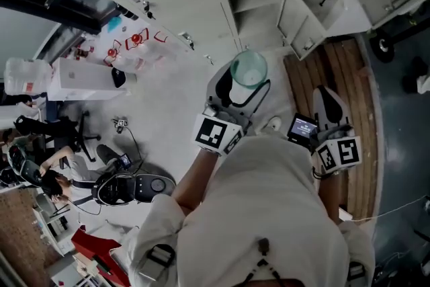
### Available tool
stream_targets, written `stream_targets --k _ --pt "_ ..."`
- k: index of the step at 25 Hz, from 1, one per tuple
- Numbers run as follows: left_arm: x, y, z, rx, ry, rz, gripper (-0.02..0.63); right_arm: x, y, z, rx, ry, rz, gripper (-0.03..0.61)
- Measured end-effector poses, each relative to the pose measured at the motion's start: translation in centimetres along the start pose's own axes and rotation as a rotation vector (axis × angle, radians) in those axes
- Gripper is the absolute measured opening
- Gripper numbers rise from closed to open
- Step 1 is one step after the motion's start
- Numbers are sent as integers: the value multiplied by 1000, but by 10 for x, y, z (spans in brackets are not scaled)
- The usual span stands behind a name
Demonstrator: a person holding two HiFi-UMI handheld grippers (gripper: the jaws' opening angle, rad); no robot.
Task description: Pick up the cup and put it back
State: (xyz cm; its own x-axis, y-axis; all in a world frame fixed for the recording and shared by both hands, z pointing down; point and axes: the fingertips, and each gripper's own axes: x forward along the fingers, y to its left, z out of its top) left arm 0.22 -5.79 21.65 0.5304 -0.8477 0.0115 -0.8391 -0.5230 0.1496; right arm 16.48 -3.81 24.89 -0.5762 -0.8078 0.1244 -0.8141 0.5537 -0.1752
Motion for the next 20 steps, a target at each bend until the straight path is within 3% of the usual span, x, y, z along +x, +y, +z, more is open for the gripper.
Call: stream_targets --k 11,20 --pt "43 -17 -48 -4 83 35 354 -34 -50 -54 75 88 -42 26" --pt "109 38 -101 -7 89 62 353 18 -78 -89 82 159 -34 26"
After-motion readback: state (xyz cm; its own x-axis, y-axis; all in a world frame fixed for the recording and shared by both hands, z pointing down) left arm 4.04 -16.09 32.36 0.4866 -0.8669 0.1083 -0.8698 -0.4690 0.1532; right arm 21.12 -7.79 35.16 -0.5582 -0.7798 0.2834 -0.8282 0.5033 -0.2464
